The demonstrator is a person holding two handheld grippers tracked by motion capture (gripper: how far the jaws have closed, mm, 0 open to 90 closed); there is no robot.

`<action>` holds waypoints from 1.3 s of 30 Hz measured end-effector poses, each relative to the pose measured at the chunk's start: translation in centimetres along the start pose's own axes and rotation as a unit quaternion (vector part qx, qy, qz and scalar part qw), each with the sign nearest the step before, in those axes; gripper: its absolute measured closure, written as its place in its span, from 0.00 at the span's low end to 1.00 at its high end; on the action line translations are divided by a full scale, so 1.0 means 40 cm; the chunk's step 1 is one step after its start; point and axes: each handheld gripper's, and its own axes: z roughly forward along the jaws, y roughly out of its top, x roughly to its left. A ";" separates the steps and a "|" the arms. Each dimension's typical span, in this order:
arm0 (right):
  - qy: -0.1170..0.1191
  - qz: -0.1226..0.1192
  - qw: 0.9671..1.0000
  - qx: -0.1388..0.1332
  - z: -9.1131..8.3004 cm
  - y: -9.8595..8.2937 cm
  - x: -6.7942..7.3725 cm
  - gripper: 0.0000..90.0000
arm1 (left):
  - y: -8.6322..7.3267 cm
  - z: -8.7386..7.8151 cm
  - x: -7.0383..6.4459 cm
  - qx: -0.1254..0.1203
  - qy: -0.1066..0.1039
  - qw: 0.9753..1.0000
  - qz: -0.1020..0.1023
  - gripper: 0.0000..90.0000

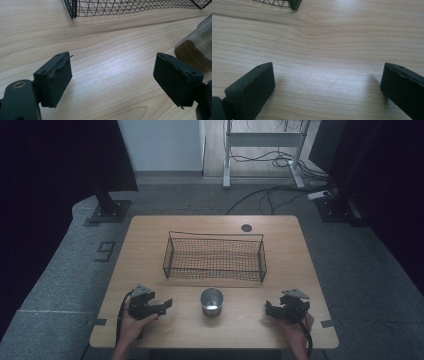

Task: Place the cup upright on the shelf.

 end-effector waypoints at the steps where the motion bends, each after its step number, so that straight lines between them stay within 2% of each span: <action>1: 0.000 0.000 1.000 0.000 0.000 0.000 0.000 0.00 | 0.001 -0.002 0.000 -0.003 -0.001 1.000 0.000 0.18; 10: 0.002 -0.001 1.000 -0.002 -0.003 -0.002 0.000 0.01 | 0.003 -0.010 0.002 -0.008 -0.004 1.000 -0.003 0.18; 12: 0.002 0.000 1.000 -0.002 -0.003 -0.002 -0.002 0.01 | 0.004 -0.014 0.000 -0.015 -0.003 1.000 -0.001 0.18; 20: 0.000 0.001 1.000 -0.004 -0.004 -0.004 -0.002 0.02 | 0.011 -0.024 -0.005 -0.022 -0.017 1.000 -0.001 0.19; 26: 0.002 -0.001 1.000 -0.004 -0.005 -0.004 -0.002 0.02 | 0.016 -0.037 -0.007 -0.032 -0.020 0.999 -0.003 0.20; 31: 0.007 -0.005 1.000 -0.005 -0.008 -0.006 -0.001 0.04 | 0.026 -0.048 -0.018 -0.045 -0.032 0.998 -0.012 0.19; 32: 0.008 -0.006 1.000 -0.005 -0.008 -0.006 -0.001 0.04 | 0.029 -0.052 -0.018 -0.048 -0.044 0.998 -0.019 0.19; 33: 0.008 -0.006 1.000 -0.005 -0.008 -0.006 -0.001 0.04 | 0.029 -0.052 -0.018 -0.048 -0.044 0.998 -0.019 0.18; 34: 0.010 -0.008 1.000 -0.006 -0.009 -0.007 -0.001 0.05 | 0.033 -0.058 -0.020 -0.052 -0.055 0.997 -0.022 0.18; 35: 0.011 -0.009 1.000 -0.008 -0.010 -0.008 -0.001 0.05 | 0.035 -0.061 -0.023 -0.054 -0.054 0.997 -0.017 0.18; 36: 0.013 -0.011 1.000 -0.008 -0.012 -0.009 -0.001 0.06 | 0.040 -0.064 -0.031 -0.050 -0.046 0.998 -0.002 0.18; 39: 0.013 -0.012 1.000 -0.008 -0.012 -0.009 -0.001 0.06 | 0.041 -0.061 -0.037 -0.047 -0.043 0.998 0.004 0.17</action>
